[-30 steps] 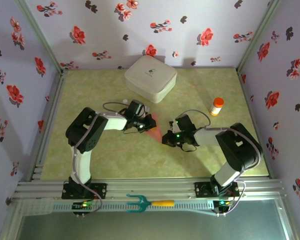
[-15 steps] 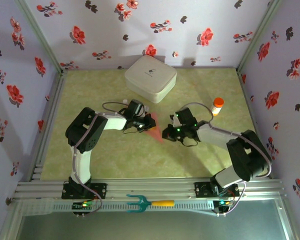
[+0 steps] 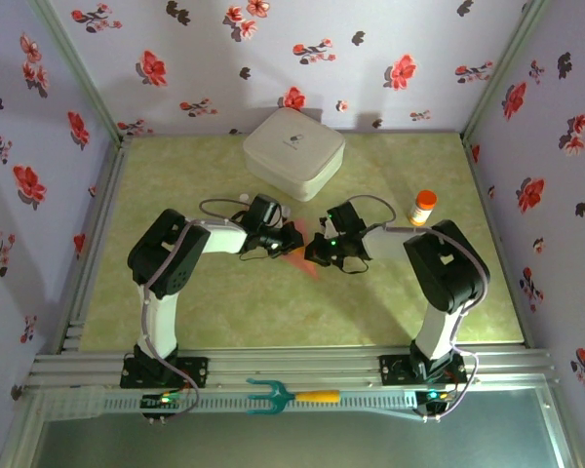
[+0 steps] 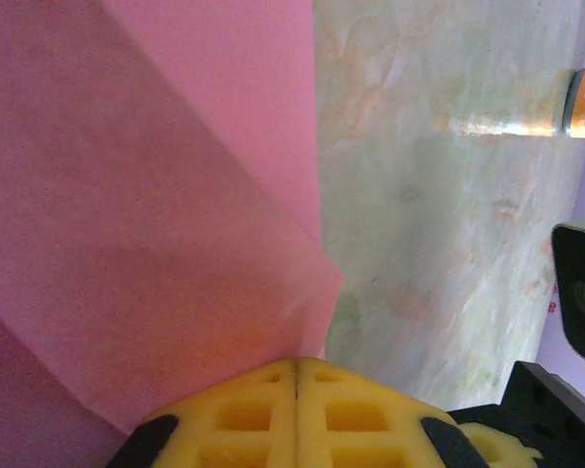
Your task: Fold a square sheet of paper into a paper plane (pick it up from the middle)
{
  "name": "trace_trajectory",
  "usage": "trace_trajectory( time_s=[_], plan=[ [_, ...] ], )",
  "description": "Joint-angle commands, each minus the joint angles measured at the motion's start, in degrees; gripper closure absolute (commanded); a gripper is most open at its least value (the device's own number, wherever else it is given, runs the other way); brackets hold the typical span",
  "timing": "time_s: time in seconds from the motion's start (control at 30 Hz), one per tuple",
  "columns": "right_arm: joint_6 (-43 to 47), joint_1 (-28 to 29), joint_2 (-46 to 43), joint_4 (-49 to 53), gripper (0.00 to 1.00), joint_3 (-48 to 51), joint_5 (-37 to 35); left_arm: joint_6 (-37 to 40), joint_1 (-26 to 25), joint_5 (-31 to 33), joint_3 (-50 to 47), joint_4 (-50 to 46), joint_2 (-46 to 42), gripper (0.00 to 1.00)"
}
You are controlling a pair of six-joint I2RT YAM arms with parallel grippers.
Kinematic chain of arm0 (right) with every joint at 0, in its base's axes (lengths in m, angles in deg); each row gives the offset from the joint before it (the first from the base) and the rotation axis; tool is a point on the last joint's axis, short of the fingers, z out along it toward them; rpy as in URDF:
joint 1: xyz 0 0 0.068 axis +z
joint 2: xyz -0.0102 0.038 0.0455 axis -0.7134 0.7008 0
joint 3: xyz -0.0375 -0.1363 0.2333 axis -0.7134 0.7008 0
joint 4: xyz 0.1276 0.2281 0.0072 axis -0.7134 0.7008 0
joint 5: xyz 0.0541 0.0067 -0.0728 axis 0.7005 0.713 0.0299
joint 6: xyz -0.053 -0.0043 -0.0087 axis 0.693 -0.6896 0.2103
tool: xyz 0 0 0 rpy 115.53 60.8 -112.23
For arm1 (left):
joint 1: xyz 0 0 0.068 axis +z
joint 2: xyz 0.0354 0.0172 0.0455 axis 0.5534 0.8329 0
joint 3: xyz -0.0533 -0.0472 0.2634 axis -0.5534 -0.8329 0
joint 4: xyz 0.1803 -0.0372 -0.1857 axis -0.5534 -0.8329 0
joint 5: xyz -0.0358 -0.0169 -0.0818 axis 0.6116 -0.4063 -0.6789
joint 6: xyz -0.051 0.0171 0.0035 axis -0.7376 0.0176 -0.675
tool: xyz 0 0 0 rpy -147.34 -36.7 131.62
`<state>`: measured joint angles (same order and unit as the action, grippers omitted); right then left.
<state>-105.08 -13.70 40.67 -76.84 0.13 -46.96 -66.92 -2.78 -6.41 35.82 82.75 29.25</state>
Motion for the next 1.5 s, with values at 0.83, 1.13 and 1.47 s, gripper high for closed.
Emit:
trace_trajectory(
  time_s=[0.83,1.13,1.47],
  plan=[
    [-1.9,0.3,-1.8,-2.0,0.97,-1.8,2.1,1.2,0.3,3.0,-0.7,-3.9,0.8,0.93],
    [-3.6,0.7,-0.2,-5.7,0.98,0.4,1.7,1.1,0.3,3.3,-0.9,-3.7,0.7,0.93],
    [-2.4,0.3,-3.5,-4.9,0.99,3.7,-0.4,1.0,0.3,3.3,-1.2,-3.4,0.5,0.93]
  ],
)
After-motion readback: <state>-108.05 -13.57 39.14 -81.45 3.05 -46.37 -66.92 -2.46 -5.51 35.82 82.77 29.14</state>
